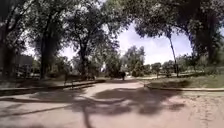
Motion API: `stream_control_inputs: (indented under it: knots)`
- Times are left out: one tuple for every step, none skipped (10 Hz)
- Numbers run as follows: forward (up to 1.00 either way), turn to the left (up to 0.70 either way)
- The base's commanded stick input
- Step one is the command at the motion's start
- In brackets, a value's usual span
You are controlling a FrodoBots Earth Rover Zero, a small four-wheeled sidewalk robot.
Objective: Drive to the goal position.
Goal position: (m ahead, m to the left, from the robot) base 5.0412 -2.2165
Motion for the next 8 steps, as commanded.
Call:
stream_control_inputs:
  knots:
    - [0.70,0.00]
    - [0.70,0.00]
    - [0.70,0.00]
    - [0.70,0.00]
    - [0.70,0.00]
    - [0.70,0.00]
    - [0.70,0.00]
    - [0.70,0.00]
